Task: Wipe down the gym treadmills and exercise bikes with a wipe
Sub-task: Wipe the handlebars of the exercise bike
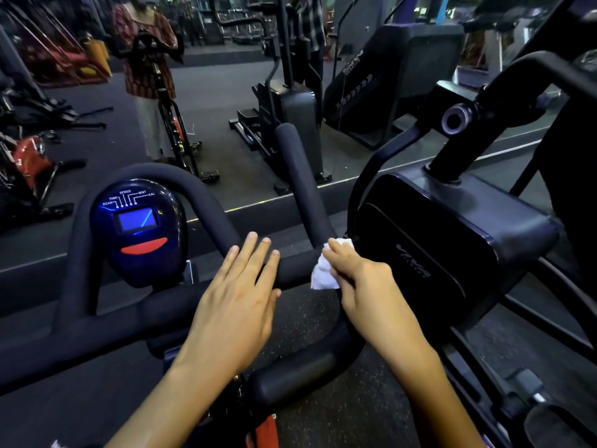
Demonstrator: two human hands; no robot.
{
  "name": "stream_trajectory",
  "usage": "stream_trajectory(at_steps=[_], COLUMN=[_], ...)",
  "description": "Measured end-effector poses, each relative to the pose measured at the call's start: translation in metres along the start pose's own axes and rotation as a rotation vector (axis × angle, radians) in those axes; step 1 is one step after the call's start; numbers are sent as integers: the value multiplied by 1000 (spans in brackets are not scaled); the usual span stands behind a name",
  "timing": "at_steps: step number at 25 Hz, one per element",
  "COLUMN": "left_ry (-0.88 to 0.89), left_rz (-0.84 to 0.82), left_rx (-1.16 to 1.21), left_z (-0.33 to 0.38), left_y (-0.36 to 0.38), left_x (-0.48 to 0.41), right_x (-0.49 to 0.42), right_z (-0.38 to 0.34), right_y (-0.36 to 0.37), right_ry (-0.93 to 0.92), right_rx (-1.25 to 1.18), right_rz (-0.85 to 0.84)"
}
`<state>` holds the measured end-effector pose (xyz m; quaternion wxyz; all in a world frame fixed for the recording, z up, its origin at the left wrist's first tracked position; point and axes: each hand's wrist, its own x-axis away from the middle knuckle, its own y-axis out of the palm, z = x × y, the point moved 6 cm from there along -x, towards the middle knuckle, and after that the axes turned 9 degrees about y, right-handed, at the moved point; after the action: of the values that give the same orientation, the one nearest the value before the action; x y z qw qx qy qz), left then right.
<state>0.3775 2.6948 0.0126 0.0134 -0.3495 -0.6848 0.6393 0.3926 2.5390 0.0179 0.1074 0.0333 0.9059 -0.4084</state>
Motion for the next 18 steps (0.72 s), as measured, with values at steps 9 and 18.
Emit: stream_trajectory(at_steps=[9, 18], left_ry=[-43, -120], left_rz=[-42, -85], left_rx=[-8, 3], left_z=[-20, -27], left_y=[-9, -11], left_x=[33, 49], right_x=[-1, -1], right_z=[-22, -27], right_y=[36, 54], right_ry=[10, -56], right_rx=[51, 322], right_rz=[48, -120])
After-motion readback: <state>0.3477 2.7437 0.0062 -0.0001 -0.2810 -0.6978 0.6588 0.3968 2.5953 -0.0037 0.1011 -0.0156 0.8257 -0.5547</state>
